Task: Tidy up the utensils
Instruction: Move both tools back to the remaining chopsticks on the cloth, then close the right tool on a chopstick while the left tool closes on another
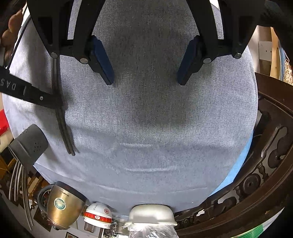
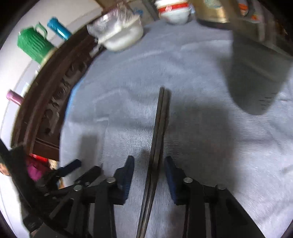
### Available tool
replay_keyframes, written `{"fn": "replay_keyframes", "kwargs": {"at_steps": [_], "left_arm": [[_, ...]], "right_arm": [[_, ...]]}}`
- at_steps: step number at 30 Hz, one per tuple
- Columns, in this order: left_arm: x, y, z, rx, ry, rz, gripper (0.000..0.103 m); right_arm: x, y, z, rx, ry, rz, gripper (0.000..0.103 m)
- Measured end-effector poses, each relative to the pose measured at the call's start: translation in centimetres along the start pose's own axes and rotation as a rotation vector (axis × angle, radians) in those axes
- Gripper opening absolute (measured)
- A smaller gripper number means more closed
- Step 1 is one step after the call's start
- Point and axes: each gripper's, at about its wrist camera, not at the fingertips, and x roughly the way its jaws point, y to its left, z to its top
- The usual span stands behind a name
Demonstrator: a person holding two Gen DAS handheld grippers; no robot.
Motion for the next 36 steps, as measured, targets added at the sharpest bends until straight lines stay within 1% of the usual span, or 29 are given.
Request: {"fn": "replay_keyframes", "kwargs": {"at_steps": [2, 4, 5, 6, 8, 10, 11, 13, 14, 15, 19, 22, 24, 26, 27, 28, 30, 33, 35, 36], "left_arm": [[0.1, 0.6, 0.4, 0.001, -0.002, -0.003, 0.073], [0.1, 0.6, 0.4, 0.002, -0.005, 0.0, 0.073], [0.2, 0.6, 0.4, 0.003, -0.005, 0.003, 0.073], [0.2, 0.5, 0.4, 0.001, -0.004, 0.003, 0.074], [0.4, 0.3, 0.5, 0.0, 0.001, 0.002, 0.074], [-0.2, -0.1, 1.0, 0.002, 0.01, -0.013, 0.074], [-0.1, 0.0, 1.1, -0.004, 0.015, -0.018, 0.074], [-0.2, 0.3, 1.2, -0.025, 0.022, -0.026, 0.074], [-0.3, 0.4, 1.2, -0.03, 0.024, -0.027, 0.074], [-0.2, 0.4, 1.3, -0.036, 0.028, -0.028, 0.074], [-0.1, -0.3, 1.5, -0.026, 0.043, -0.043, 0.074], [-0.2, -0.9, 1.6, -0.009, 0.053, -0.057, 0.074], [-0.4, -1.2, 1.7, 0.0, 0.052, -0.066, 0.074], [-0.3, -1.5, 1.8, 0.001, 0.06, -0.071, 0.074], [-0.2, -1.5, 1.9, -0.001, 0.064, -0.077, 0.074], [-0.2, -1.6, 2.1, -0.002, 0.066, -0.081, 0.074], [0.3, -2.1, 2.8, 0.006, 0.076, -0.086, 0.074], [0.4, -3.1, 3.8, 0.019, 0.096, -0.103, 0.074], [0.8, -4.0, 5.1, 0.019, 0.138, -0.135, 0.074], [1.2, -4.7, 6.0, 0.018, 0.177, -0.162, 0.074]], "right_arm": [[-0.2, -0.5, -0.2, 0.044, 0.016, 0.045, 0.007], [-1.1, -0.7, -0.8, 0.036, 0.004, 0.01, 0.007], [-1.6, -1.1, -1.2, 0.043, 0.003, 0.019, 0.007], [-1.9, -1.4, -1.3, 0.059, 0.009, 0.039, 0.007], [-2.2, -2.8, -1.7, 0.143, 0.039, 0.087, 0.011], [-2.3, -3.8, -2.3, 0.178, 0.07, 0.089, 0.014], [-2.6, -4.2, -2.8, 0.18, 0.072, 0.086, 0.014], [-3.2, -4.7, -3.0, 0.194, 0.051, 0.063, 0.023], [-3.6, -4.8, -3.1, 0.194, 0.04, 0.038, 0.023], [-3.7, -5.0, -3.0, 0.189, 0.036, 0.032, 0.023], [-3.7, -4.3, -2.1, 0.162, 0.026, 0.031, 0.023], [-2.4, -3.3, -1.1, 0.12, 0.042, 0.007, 0.023], [-1.7, -2.6, -0.6, 0.085, 0.045, -0.033, 0.023], [-1.6, -2.2, -0.3, 0.054, 0.055, -0.071, 0.019], [-1.7, -2.4, -0.3, 0.049, 0.061, -0.077, 0.013], [-1.8, -2.6, -0.2, 0.043, 0.07, -0.083, 0.009], [-2.3, -3.2, -0.1, 0.03, 0.083, -0.113, 0.009], [-2.9, -4.7, -0.1, 0.02, 0.13, -0.144, 0.009], [-3.1, -5.6, 0.2, 0.029, 0.162, -0.159, 0.011], [-3.0, -5.8, 0.4, 0.033, 0.179, -0.153, 0.012]]}}
